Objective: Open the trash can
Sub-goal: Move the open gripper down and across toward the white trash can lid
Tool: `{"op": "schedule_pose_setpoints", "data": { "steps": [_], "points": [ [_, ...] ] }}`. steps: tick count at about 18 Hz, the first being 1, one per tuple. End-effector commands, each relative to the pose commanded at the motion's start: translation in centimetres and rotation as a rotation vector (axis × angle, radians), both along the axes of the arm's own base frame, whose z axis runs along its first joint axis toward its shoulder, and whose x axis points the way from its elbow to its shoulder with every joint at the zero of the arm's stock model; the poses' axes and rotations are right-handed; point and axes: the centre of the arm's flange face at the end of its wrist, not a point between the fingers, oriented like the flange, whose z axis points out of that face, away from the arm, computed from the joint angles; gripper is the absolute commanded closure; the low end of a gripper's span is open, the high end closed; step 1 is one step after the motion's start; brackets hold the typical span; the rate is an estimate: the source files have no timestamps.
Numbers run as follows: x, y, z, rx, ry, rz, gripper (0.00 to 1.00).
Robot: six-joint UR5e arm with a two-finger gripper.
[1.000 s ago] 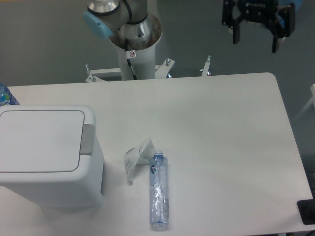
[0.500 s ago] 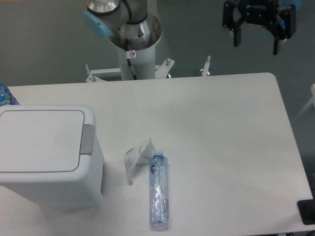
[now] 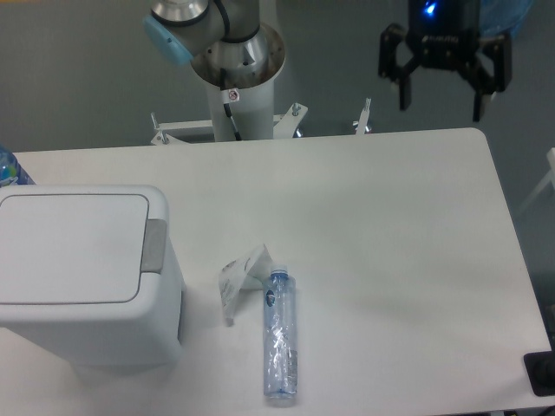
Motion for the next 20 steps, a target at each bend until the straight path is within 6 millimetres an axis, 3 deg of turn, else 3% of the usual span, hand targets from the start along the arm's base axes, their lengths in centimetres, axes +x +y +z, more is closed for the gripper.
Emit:
{"op": "schedule_pose_setpoints", "data": {
  "steps": [3,9,20],
  "points": [
    [0.7,2.1,-0.3,0.064,-0.020,0.094,0.00],
    [2.8,8.3,-2.9,0.188,-0.107,0.279,0.00],
    [8.5,14.3,-5.3,0.224,-0.220,0.345,0.00]
  ]
}}
